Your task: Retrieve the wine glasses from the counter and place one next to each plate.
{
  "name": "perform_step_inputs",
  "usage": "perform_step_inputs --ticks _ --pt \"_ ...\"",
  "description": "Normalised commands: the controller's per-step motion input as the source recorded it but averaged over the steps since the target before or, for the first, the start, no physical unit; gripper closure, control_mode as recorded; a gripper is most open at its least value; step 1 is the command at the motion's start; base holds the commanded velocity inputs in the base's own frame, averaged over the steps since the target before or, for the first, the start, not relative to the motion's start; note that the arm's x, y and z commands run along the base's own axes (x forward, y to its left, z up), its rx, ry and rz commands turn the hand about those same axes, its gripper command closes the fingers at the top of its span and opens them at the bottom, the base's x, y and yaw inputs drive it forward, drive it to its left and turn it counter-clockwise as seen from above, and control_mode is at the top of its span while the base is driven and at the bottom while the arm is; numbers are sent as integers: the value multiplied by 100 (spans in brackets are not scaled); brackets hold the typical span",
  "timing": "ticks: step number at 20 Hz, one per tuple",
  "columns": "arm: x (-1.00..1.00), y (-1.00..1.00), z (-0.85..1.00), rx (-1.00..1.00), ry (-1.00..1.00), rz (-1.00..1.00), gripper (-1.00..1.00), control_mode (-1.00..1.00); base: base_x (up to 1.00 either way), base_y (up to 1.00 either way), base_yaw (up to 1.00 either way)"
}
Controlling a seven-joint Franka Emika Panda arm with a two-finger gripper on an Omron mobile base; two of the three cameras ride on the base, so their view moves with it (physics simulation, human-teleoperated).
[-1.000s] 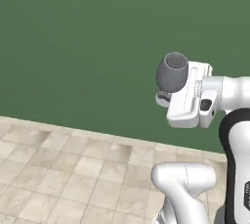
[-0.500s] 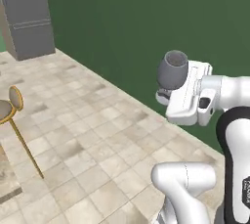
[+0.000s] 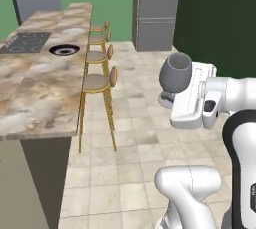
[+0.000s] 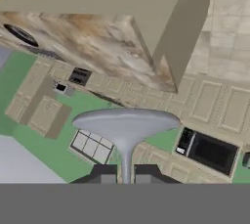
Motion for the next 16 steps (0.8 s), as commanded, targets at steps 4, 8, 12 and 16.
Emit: perform_step_inputs --ticks 4,8,12,16 --pt "0 0 0 0 0 0 100 100 21 -99 45" --pt "0 0 0 0 0 0 100 100 33 -87 54" --pt "0 0 0 0 0 0 100 100 48 -79 59" --pt "0 0 0 0 0 0 100 100 55 -52 72"
